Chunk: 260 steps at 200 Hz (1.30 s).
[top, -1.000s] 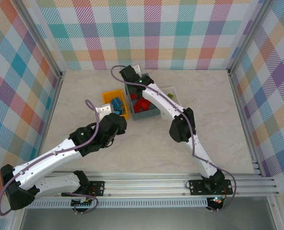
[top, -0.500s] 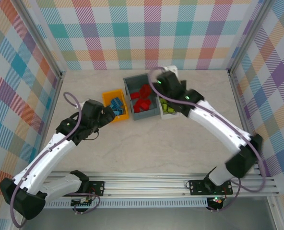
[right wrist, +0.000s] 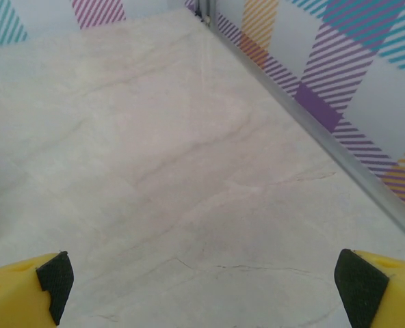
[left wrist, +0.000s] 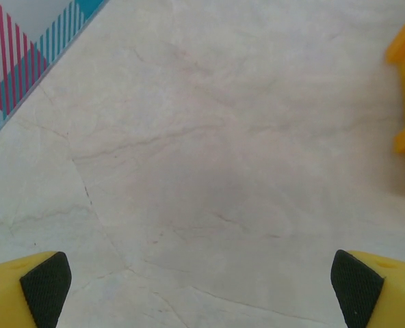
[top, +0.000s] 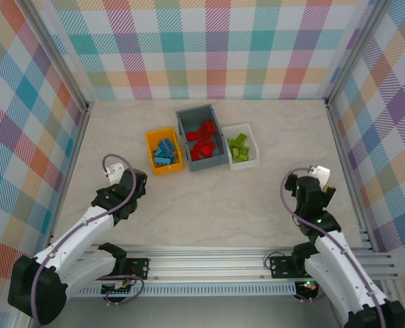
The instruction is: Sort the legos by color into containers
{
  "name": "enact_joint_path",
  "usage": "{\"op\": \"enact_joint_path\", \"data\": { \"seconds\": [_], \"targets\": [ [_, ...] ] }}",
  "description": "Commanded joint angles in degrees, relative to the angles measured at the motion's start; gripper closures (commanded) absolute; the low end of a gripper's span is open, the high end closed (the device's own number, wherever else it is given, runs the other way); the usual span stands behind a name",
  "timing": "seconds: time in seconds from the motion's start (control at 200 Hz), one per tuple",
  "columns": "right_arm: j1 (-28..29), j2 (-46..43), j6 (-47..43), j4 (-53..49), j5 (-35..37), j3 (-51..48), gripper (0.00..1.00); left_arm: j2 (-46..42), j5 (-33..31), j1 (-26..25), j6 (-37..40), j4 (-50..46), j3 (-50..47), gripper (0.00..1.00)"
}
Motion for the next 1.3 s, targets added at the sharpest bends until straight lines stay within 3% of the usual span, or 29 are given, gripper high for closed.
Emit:
{"op": "enact_joint_path", "data": {
  "seconds": [0.0,0.08,0.3,0.335,0.425,0.575,0.63,0.695,0.765,0.84,0.965,1.295],
  "targets": [
    [-3.2,6.1,-5.4,21.0,-9.0,-5.3,0.00,0.9,5.3,6.3,11.5,17.3,-1.0,0.00],
    [-6.0,14.3,-5.8,22.0,-15.3,-1.8,0.00,4.8,8.6,9.0,15.6,24.1,-2.0,0.00],
    [-7.9,36.6,-10.4,38.7,-24.9,5.7,0.00,20.4,16.3,15.2,18.0,45.1,-4.0,0.00],
    [-8.8,39.3,-10.7,42.6,-27.1,6.2,0.00,22.2,17.5,15.9,18.2,44.4,-2.4,0.00],
    [-10.1,42.6,-12.8,42.6,-28.7,8.7,0.00,26.1,18.8,17.2,19.6,47.6,-0.6,0.00],
    [-12.9,48.4,-11.3,56.0,-32.7,4.8,0.00,31.6,23.0,18.8,20.8,56.8,-0.1,0.00],
    [-12.9,50.6,-11.9,61.2,-33.3,3.2,0.00,32.6,23.8,18.9,20.9,55.8,0.8,0.00],
    [-12.9,50.0,-11.8,59.5,-33.3,3.6,0.00,32.4,25.8,18.9,22.0,57.9,-0.4,0.00],
    [-12.9,50.0,-12.0,60.1,-33.4,3.2,0.00,32.4,25.6,17.6,23.6,65.1,-4.2,0.00],
    [-12.9,50.3,-11.8,58.5,-33.0,4.4,0.00,35.9,25.1,17.4,24.1,80.9,-10.6,0.00],
    [-12.2,50.8,-12.0,55.4,-31.7,6.3,0.00,34.7,24.3,17.0,23.8,72.7,-7.7,0.00],
    [-12.1,50.9,-12.1,55.0,-31.6,6.6,0.00,35.1,23.8,16.7,24.1,73.6,-7.7,0.00]
  ]
}}
